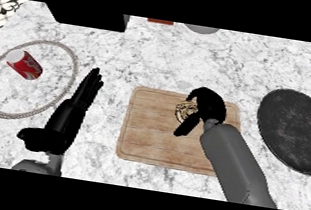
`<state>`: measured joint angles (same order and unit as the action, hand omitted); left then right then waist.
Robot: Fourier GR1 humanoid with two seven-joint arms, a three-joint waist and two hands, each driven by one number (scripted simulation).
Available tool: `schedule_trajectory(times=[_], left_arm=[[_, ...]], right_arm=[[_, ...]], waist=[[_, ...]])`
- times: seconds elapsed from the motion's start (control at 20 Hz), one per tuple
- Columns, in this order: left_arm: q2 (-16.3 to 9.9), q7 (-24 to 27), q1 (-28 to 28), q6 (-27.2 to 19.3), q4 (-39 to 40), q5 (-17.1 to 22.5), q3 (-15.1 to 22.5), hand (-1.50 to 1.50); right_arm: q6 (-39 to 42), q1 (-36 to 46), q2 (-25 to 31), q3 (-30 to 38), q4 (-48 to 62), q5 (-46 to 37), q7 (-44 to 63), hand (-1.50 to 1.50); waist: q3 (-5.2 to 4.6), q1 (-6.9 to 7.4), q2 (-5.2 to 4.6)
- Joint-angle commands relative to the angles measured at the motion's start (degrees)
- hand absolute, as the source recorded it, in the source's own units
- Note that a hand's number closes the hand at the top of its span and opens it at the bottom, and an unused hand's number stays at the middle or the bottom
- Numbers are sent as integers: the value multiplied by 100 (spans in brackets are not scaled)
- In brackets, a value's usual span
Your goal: Pick the cupcake from the cutting board and place it in the pan
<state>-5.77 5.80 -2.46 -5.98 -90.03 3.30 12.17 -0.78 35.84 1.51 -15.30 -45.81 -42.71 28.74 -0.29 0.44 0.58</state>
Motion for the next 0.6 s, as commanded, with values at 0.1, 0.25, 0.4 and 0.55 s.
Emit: schedule_trajectory(times=[0.1, 0.25, 0.4, 0.55], left_arm=[[-19, -156, 135, 81, -261, -117, -32, 0], [-4, 336, 151, 290, 231, -27, -184, 0], [41, 104, -3, 143, 55, -134, -201, 0], [-144, -52, 213, 281, -187, 43, -358, 0]], right_arm=[[-438, -91, -64, -57, 465, -378, -328, 150], [-698, -107, -131, -193, 111, -739, 21, 150], [-707, -795, 29, -454, -1242, -915, 295, 150], [-445, -1846, 64, -1143, -2517, -1149, 375, 150]], waist=[[30, 0, -64], [28, -13, -62], [27, -81, -38], [25, -133, -11]])
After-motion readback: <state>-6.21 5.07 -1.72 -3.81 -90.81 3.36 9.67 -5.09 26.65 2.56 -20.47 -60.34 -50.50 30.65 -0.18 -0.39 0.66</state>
